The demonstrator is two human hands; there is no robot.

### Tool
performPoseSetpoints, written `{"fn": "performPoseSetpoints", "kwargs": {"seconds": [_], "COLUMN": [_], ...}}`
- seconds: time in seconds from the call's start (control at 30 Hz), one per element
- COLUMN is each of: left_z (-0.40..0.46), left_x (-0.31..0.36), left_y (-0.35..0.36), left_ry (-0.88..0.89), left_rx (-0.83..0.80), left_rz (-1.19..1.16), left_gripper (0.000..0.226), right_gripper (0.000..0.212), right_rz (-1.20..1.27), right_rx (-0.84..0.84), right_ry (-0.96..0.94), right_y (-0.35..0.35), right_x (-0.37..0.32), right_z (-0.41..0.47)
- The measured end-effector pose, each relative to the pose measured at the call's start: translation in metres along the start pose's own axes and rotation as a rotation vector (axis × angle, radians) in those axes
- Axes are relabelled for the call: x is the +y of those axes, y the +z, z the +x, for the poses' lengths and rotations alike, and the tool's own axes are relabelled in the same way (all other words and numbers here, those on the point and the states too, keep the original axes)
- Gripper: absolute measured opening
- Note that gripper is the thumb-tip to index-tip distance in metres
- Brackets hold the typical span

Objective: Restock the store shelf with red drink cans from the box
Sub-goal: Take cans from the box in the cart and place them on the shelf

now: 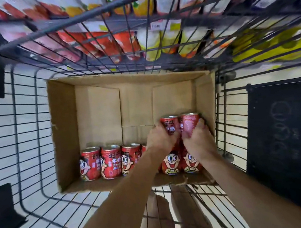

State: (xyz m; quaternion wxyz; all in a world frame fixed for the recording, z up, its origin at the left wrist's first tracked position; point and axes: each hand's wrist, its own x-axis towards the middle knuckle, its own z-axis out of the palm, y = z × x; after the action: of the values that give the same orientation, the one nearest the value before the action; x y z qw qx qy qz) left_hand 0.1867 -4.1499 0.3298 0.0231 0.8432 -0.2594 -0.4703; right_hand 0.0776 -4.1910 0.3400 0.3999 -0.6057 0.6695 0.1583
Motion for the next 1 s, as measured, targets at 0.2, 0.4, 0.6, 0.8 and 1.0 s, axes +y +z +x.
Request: {"fn": "performPoseSetpoints", "kwargs": {"seconds": [0.2, 0.4, 0.6, 0.8, 1.0], "left_z": [0.005, 0.005, 0.001, -0.018, -0.058], "left_x": [-0.007, -0.007, -0.008, -0.011, -0.039], "left_y": [0.004, 0.001, -0.006, -0.033, -0.067], "left_ry": [-0.023, -0.066, -0.096, -0.095, -0.045], "left_rx": [0.047, 0.025, 0.092, 0.126, 0.195], "left_rz": [-0.155, -0.221, -0.286, -0.281, -0.330], "left_gripper": [0.066, 0.066, 0.061, 0.077, 0.069], "right_gripper": [0.057, 0.063, 0.067, 0.072, 0.080], "right_rz": [0.072, 0.109, 0.119, 0.192, 0.212], "right_rx": [-0.034, -0.163, -0.137, -0.081, -0.013], "right_ry": [0.055, 0.155, 0.105, 0.021, -0.065], "right_y": [0.004, -0.007, -0.011, -0.025, -0.041], "right_x": [-0.002, -0.006, -0.010, -0.022, -0.046], "right_z": [0.022, 0.036, 0.023, -0.010, -0.048]}}
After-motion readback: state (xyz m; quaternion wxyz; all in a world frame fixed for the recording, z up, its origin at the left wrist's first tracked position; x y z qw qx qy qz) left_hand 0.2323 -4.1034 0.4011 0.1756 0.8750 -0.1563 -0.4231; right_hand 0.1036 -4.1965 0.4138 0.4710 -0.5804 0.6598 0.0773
